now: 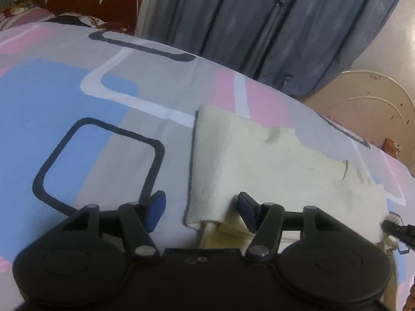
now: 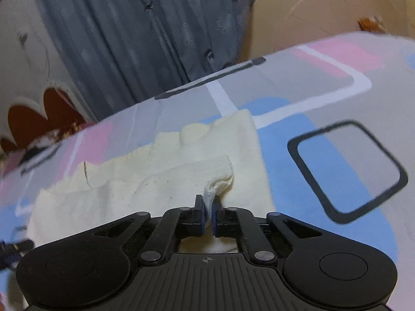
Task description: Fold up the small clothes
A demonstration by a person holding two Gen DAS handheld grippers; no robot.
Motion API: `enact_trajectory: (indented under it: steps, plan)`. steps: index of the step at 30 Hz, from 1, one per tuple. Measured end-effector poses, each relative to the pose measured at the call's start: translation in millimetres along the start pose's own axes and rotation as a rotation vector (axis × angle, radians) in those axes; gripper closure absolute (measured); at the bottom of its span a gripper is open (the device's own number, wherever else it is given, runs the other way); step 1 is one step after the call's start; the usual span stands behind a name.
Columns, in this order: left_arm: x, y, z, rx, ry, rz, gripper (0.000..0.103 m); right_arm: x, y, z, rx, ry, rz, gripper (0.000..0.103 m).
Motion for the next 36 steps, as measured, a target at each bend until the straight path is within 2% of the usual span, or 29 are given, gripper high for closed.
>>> enact_trajectory:
  steps: [5, 9, 12, 15, 19, 20, 23, 26, 30, 33, 36]
  plan:
    - [-0.4, -2.9, 0.8, -0.004, -0.009, 0.003, 0.044, -4.9, -3.3, -17.8, 0.043, -0.078, -0.063, 0.100]
    - [4.9, -4.4, 5.0, -0.050, -0.015, 0.050, 0.042, 6.8, -12.4, -6.4, 0.067, -0.008, -0.089, 0.100]
    - [5.8, -8.0, 5.6, -0.074, -0.017, 0.088, 0.042, 12.0, -11.5, -4.4, 0.098, -0.018, -0.131, 0.100]
    - [0.8, -7.6, -1.8, -0.058, -0.021, 0.055, 0.045, 13.3, -14.0, -4.8, 0.136, -0.029, -0.149, 0.100]
    - [-14.5, -18.0, -13.4, -0.033, -0.084, 0.091, 0.045, 5.1, -22.6, -10.9, 0.175, -0.085, -0.113, 0.099]
    - [-18.6, -20.7, -13.3, -0.022, -0.089, 0.092, 0.045, 0.5, -26.4, -14.1, 0.170, -0.103, -0.081, 0.096]
    - [-28.4, -31.9, -7.7, 0.001, -0.099, 0.103, 0.045, -13.9, -28.4, -19.2, 0.131, -0.135, -0.031, 0.095]
    - [-32.9, -45.8, 6.2, 0.019, -0.087, 0.138, 0.045, -21.4, -14.8, -11.0, 0.102, -0.118, -0.072, 0.096]
    - [-32.0, -57.9, 31.2, 0.023, -0.045, 0.170, 0.045, -20.0, 10.7, 9.9, 0.059, -0.055, -0.147, 0.095]
    - [-32.7, -52.5, 47.4, -0.002, -0.025, 0.152, 0.044, -16.5, 18.0, 27.4, 0.076, -0.027, -0.206, 0.095]
    - [-32.2, -42.0, 49.9, 0.004, -0.025, 0.110, 0.044, -16.2, 3.6, 40.5, 0.102, -0.022, -0.218, 0.096]
Point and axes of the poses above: each gripper's, at about its wrist camera, not at the fingertips, and z roughly the way its jaws point, y to its left, x to its underside, the point moved 7 cm from there along z, roughly the way its jaws point, and after that the axes turned 3 degrees about y, right-handed, at the moved point
